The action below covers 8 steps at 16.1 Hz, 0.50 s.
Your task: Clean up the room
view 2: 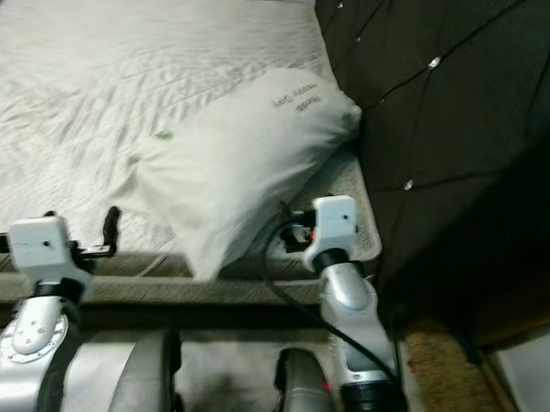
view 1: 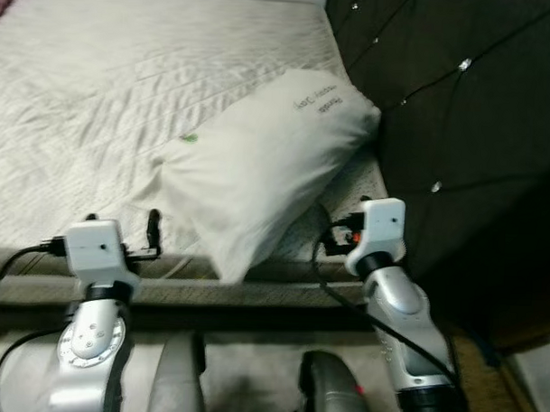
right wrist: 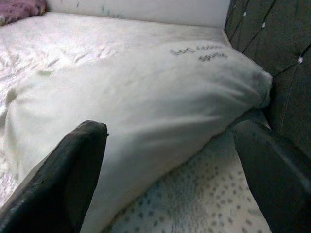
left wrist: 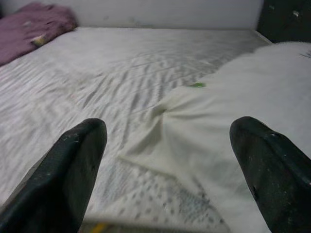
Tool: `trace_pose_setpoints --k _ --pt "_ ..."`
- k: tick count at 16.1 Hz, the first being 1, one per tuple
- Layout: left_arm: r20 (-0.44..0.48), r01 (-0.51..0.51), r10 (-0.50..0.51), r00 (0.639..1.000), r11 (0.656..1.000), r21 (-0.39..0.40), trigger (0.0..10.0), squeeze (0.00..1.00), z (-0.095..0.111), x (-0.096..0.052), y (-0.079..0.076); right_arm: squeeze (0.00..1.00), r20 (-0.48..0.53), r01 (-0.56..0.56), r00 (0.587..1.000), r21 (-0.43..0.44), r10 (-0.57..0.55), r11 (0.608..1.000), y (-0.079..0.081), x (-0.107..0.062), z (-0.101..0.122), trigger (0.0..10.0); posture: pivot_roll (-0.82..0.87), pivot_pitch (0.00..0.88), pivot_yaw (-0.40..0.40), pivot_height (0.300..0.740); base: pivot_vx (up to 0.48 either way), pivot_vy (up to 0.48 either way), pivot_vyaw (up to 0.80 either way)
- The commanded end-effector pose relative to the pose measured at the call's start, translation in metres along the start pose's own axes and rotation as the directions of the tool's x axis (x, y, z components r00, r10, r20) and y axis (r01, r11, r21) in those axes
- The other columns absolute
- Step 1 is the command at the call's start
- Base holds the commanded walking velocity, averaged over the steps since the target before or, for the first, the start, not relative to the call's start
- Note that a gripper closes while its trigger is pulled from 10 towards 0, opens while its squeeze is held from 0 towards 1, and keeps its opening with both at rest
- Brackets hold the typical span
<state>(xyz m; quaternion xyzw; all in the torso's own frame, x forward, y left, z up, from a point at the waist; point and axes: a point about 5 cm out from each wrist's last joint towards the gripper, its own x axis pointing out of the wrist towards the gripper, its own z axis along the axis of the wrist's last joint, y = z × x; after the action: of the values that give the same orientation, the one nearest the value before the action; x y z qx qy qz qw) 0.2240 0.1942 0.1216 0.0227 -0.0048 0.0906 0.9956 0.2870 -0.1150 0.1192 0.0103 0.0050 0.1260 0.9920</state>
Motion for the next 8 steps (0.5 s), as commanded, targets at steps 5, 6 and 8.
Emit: trace_pose_setpoints --k 5,6,8 --pt "0.004 0.043 -0.042 0.999 0.999 -0.018 10.0 0.0 0.003 0.0011 -0.0087 0.0 -0.026 0.022 0.999 -0.026 -0.023 0.999 -0.0089 -0.0056 -0.0065 10.0 0.02 0.105 -0.049 0.606 0.388 0.0 0.48" --pt "0.005 0.031 -0.031 1.0 0.999 -0.015 10.0 0.0 0.0034 0.0013 -0.0079 0.0 -0.03 0.02 0.999 -0.023 -0.021 1.0 -0.0086 -0.0054 -0.0069 10.0 0.03 0.107 -0.048 0.606 0.0 0.0 0.79" --pt "0.002 0.024 -0.024 1.0 1.0 -0.012 10.0 0.0 0.0033 0.0016 -0.0076 0.0 -0.043 0.008 0.999 -0.014 -0.009 1.0 -0.0079 -0.0043 -0.0085 10.0 0.03 0.115 -0.05 0.606 0.0 0.0 0.0"
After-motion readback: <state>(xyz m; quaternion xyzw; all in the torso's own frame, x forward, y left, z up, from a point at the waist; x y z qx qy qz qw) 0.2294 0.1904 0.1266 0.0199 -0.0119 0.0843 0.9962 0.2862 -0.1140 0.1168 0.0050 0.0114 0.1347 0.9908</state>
